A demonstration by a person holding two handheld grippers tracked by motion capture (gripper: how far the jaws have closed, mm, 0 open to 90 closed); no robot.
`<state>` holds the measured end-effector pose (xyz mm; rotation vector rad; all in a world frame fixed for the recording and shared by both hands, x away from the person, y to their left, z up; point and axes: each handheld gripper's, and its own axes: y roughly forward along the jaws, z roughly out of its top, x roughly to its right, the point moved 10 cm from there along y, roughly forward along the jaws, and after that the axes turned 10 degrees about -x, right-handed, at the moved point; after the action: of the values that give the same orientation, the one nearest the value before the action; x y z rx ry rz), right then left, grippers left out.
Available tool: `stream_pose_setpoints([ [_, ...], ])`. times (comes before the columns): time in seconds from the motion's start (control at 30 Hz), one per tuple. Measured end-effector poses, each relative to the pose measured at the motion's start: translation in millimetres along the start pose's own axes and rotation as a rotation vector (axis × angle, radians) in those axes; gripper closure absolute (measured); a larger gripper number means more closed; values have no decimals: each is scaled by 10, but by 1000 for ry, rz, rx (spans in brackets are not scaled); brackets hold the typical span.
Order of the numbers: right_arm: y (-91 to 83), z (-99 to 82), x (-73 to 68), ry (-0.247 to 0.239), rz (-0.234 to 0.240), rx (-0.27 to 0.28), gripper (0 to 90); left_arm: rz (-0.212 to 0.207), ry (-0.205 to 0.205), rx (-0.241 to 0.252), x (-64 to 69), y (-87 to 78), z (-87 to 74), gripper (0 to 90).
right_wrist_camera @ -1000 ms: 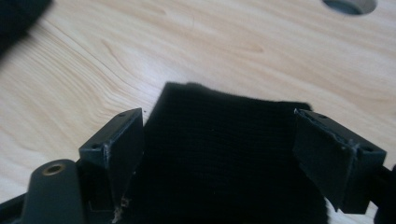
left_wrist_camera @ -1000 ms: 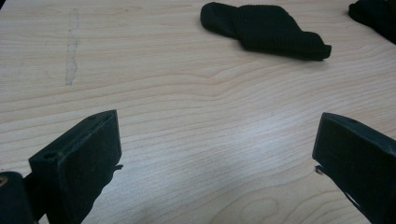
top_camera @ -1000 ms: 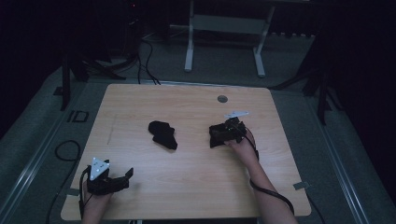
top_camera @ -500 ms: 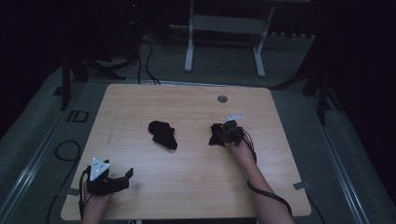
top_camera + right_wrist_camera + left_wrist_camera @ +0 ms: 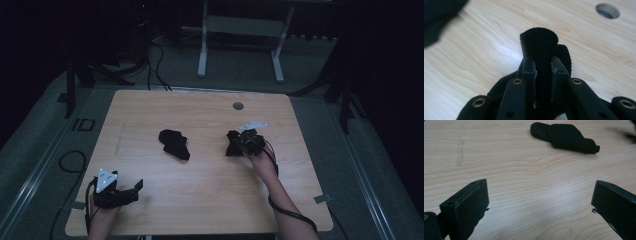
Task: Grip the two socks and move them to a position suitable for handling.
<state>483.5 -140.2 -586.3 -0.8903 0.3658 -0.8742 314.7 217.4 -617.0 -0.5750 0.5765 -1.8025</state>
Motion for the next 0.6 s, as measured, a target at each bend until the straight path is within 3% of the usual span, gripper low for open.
stream_pose_setpoints([
  [0.07,-70,12,-2,3,-2,10,776,-3,2,-2,10,5,2,15],
  [0.1,-221,37,-21,-2,1,32,776,-4,2,-3,16,8,3,15],
  [0.13,-221,37,-21,-2,1,32,776,-5,4,-3,21,12,3,15],
  [0.17,-379,62,-60,-23,0,59,776,-8,7,-7,34,21,1,15],
  [0.2,-379,62,-60,-23,0,59,776,-8,7,-7,34,21,1,15],
  [0.23,-538,84,-113,-46,2,89,775,-10,11,-9,44,28,1,15],
  [0.3,-616,90,-140,-49,0,103,775,-10,10,-9,48,29,2,15],
  [0.33,-769,91,-220,-57,13,136,775,-8,10,-9,49,29,4,15],
  [0.43,-894,73,-310,-74,15,157,775,-8,8,-9,57,25,4,15],
  [0.6,-1202,-40,-627,-86,76,207,775,-7,15,-10,75,25,6,15],
])
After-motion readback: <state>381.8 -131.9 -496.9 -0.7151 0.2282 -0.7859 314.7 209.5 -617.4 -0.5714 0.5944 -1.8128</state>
